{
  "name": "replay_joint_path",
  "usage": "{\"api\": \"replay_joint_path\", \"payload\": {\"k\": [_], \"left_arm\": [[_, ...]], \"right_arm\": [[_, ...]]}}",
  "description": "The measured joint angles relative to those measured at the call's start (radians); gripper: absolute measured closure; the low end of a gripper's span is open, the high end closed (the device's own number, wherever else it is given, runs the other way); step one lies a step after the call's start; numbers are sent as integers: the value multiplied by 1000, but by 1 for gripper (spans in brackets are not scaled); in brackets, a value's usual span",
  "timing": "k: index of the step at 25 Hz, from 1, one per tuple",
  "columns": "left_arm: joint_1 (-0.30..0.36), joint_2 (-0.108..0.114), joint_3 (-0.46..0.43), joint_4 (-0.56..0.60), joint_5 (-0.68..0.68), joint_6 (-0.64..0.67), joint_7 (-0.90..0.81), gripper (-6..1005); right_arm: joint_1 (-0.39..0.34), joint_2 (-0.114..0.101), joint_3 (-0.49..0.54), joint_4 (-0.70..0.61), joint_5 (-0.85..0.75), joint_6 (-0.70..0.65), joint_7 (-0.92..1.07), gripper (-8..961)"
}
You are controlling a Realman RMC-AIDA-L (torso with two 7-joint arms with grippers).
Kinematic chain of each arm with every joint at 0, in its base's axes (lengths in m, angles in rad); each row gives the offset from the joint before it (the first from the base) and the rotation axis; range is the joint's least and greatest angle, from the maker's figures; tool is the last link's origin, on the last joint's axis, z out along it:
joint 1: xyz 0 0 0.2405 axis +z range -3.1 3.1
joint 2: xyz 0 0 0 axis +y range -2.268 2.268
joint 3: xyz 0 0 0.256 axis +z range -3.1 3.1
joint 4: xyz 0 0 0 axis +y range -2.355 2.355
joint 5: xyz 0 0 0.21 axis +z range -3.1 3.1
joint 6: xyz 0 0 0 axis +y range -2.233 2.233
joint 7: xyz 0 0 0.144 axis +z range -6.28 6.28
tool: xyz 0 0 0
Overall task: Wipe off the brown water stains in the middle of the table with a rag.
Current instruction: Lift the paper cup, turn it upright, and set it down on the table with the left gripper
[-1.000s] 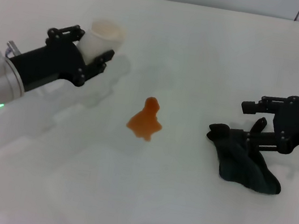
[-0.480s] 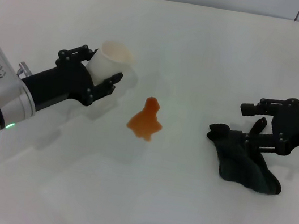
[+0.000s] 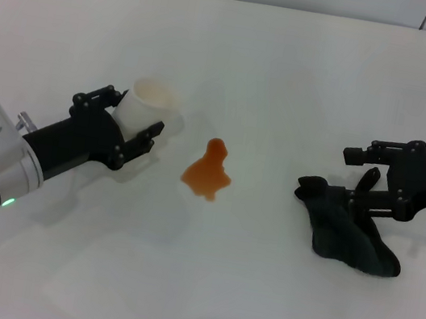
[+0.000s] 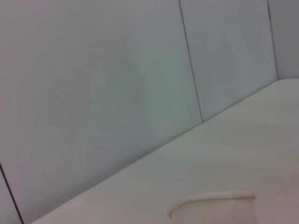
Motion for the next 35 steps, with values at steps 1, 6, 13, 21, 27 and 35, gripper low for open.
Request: {"api": "replay_joint_path", "payload": {"k": [1,6,13,21,27,35], "left_arm": [[0,0,0,-8,-1,0,1,390],[2,0,1,-37,-2,1,5,390],[21,-1,1,-38,-2,24,12,389],[60,-3,-4,-39,-2,54,37,388],[100,-3,-5,-39,-2,84,44,387],[132,-2,-3,-51,-59,83,50,314]], "right_arm": [[0,0,0,0,0,0,0,215],[0,0,0,0,0,0,-1,215],[0,0,1,0,0,1,-4,215],[-2,-2,5,1,0,3,-6,215],[-2,-3,8,2,0,4,-6,215],[-1,-5,5,2,0,4,-6,215]]}}
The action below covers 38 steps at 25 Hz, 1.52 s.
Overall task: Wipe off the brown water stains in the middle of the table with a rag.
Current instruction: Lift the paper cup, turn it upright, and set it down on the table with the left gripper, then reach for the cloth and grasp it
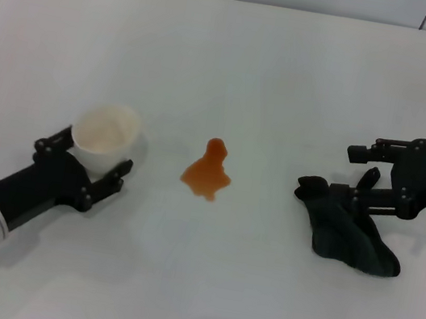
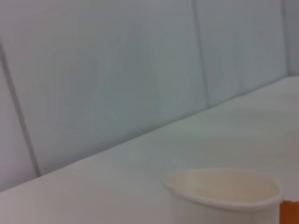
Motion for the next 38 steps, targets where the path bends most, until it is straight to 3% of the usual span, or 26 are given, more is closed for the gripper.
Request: {"api": "replay_joint_path", "payload": {"k": [8,12,20,38], "left_arm": [[-40,10,7,-3,19,-53,-149,231],[-56,11,7,1,50,-57,-176,113],[-52,11,3,14,48,-48,-193,114],[29,11,-2,14,11,35,-198,116]], "right_arm": [[-3,1,-2,0,0,-4,0,216],[-4,3,-2,0,1,-6,0,216],[-9,3,-2,0,2,-11,0,216],[-9,3,-4,-11,2,-14,5,216]]}}
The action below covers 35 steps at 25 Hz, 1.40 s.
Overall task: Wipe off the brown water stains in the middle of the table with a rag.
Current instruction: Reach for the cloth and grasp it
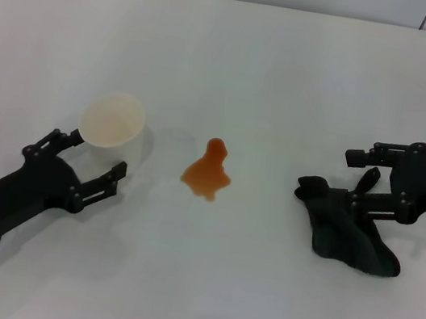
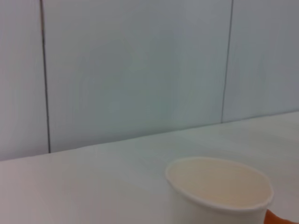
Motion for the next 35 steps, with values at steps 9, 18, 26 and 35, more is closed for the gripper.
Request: {"api": "replay_joint_path", "payload": {"k": [9,18,26,35], "left_arm": [[64,25,7,0,18,114,-48,116],[148,106,9,114,140,264,-254,115],[257,117,-2,526,396,276,-586,115],[279,36,-163,972,785,397,-906,116]], "right_arm": [[-7,-2,-25,-76,-12,-16,61,216],[-15,-5,-87,-245,-111,-47,287,226],[16,-1,-236,-374,-315,-40,616,251],[99,3,-400,-445,-431,-11,906,280]]}}
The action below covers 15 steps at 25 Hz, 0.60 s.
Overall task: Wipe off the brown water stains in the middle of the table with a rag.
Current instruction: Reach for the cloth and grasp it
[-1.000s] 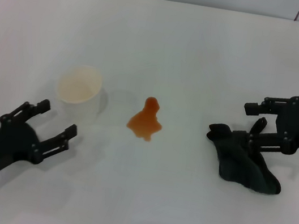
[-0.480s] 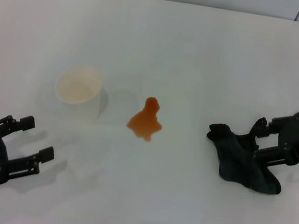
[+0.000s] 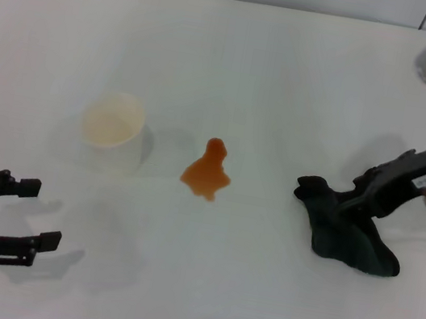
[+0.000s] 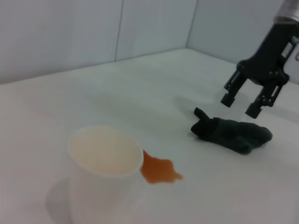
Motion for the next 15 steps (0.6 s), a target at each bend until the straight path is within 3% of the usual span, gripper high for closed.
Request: {"api": "replay_joint_path", "payload": {"k": [4,15], "left_arm": [[-19,-19,-31,62,40,28,-26,115],[-108,-16,-23,81,119,60,-105,116]], "right_arm": [[28,3,-100,-48,-95,10,131,293],[85,12,-253,-47,-190,12,314,316]]}}
